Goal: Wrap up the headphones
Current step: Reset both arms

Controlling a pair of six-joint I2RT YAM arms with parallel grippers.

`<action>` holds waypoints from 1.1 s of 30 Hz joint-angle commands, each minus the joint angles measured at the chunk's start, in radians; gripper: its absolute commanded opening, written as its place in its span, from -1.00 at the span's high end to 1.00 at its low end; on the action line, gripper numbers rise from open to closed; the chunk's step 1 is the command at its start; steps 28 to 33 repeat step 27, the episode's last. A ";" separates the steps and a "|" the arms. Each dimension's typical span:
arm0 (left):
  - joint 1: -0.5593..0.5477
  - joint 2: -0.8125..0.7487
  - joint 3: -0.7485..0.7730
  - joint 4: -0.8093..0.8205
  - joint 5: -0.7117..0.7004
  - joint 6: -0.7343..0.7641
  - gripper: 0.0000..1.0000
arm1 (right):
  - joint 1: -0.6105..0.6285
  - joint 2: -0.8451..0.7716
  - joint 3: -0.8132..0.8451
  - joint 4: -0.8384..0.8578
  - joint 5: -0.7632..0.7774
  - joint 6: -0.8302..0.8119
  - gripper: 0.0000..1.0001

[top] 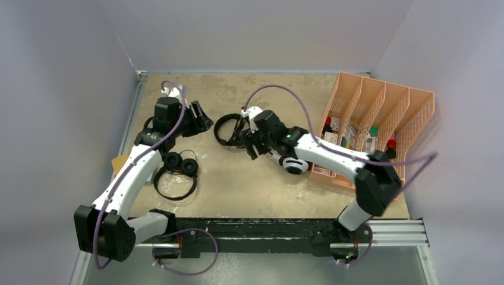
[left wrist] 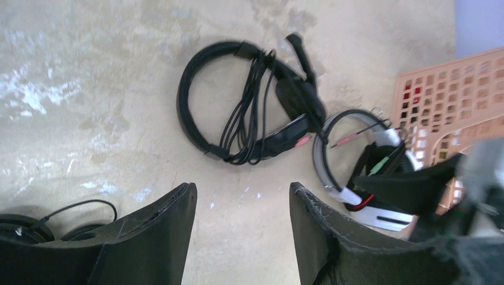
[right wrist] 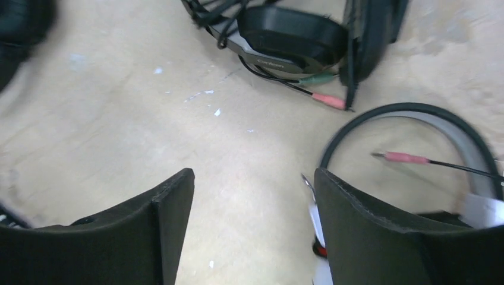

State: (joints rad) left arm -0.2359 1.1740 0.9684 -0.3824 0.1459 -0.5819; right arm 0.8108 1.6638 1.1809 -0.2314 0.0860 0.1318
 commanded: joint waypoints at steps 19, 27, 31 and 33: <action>0.007 -0.365 0.524 0.076 -0.402 0.179 -0.39 | -0.108 -0.757 0.464 -0.159 0.457 -0.291 -0.98; 0.007 -0.369 0.528 0.093 -0.406 0.182 -0.42 | -0.107 -0.833 0.360 -0.115 0.429 -0.254 -0.98; 0.007 -0.369 0.528 0.093 -0.406 0.182 -0.42 | -0.107 -0.833 0.360 -0.115 0.429 -0.254 -0.98; 0.007 -0.369 0.528 0.093 -0.406 0.182 -0.42 | -0.107 -0.833 0.360 -0.115 0.429 -0.254 -0.98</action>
